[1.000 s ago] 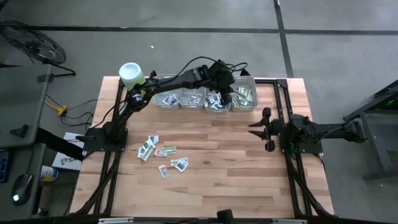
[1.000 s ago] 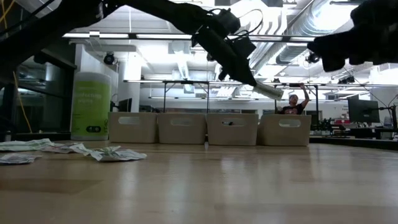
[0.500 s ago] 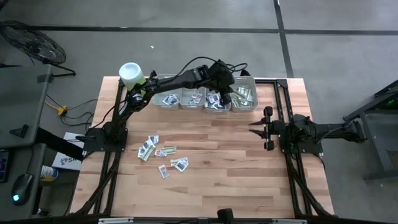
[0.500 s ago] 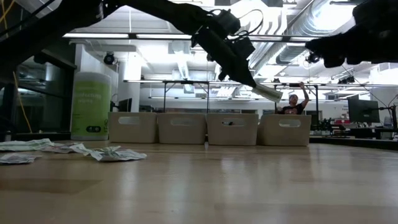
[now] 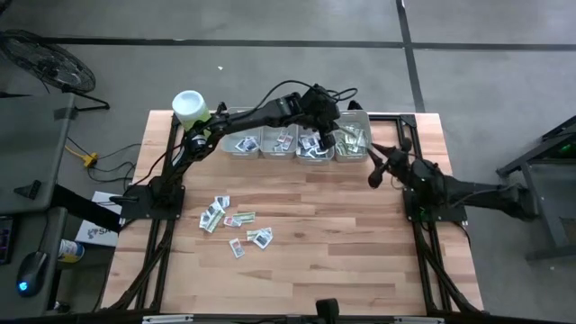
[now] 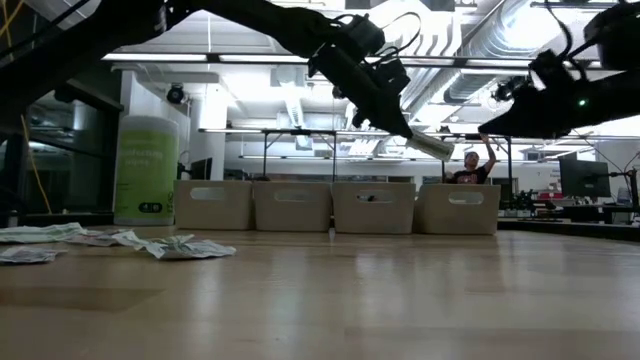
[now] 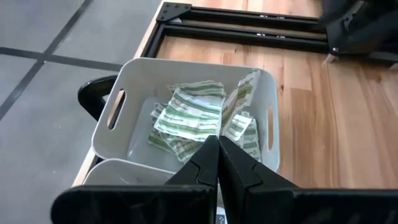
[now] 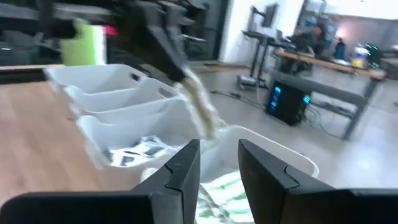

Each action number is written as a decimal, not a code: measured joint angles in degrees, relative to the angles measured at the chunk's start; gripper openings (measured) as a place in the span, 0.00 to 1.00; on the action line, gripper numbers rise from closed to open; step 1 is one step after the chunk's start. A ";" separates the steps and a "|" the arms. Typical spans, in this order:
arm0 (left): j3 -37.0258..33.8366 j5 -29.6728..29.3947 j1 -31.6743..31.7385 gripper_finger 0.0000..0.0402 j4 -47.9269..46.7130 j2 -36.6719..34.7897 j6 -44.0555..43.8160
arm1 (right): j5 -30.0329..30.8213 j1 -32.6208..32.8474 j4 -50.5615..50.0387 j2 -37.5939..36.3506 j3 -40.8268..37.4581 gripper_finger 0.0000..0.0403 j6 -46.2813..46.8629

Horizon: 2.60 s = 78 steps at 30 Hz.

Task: Pick & Place First Aid Supplies
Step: Put the bandage into the right gray bin

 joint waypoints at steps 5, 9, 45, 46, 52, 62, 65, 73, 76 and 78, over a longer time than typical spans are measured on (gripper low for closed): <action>0.00 0.01 -0.02 0.00 0.67 0.02 0.05 | -6.26 -8.95 3.08 3.80 0.00 0.25 2.09; 0.00 0.00 -0.02 0.00 0.87 0.02 0.08 | -15.28 -16.10 5.87 6.81 0.00 0.26 3.36; -0.02 2.82 -0.04 0.00 2.82 0.02 0.07 | -42.89 -32.03 37.80 40.05 2.51 0.32 3.82; -0.02 2.82 -0.04 0.00 2.78 0.04 0.07 | -42.85 -32.03 37.81 40.12 2.51 0.27 3.64; -0.02 2.82 -0.04 0.00 2.71 0.04 0.07 | -42.92 -32.03 38.03 40.13 2.53 0.02 2.74; -0.02 2.21 -0.04 0.13 1.01 0.04 3.56 | -38.50 -32.13 35.81 40.10 2.56 0.00 3.27; -0.07 -1.17 -0.06 0.24 -2.42 -0.48 4.62 | -35.21 -32.16 34.63 40.10 2.57 0.00 3.36; -0.02 -7.22 -0.01 0.41 -19.87 -3.59 4.42 | -33.20 -32.19 19.75 40.41 7.62 0.00 7.19; -0.02 -7.43 -0.07 0.41 -25.61 -3.65 4.40 | -30.87 -32.17 16.22 40.85 9.79 0.00 7.36; -0.02 -7.40 -0.09 0.42 -29.47 -3.65 4.30 | -29.46 -32.19 14.57 40.95 10.49 0.00 8.19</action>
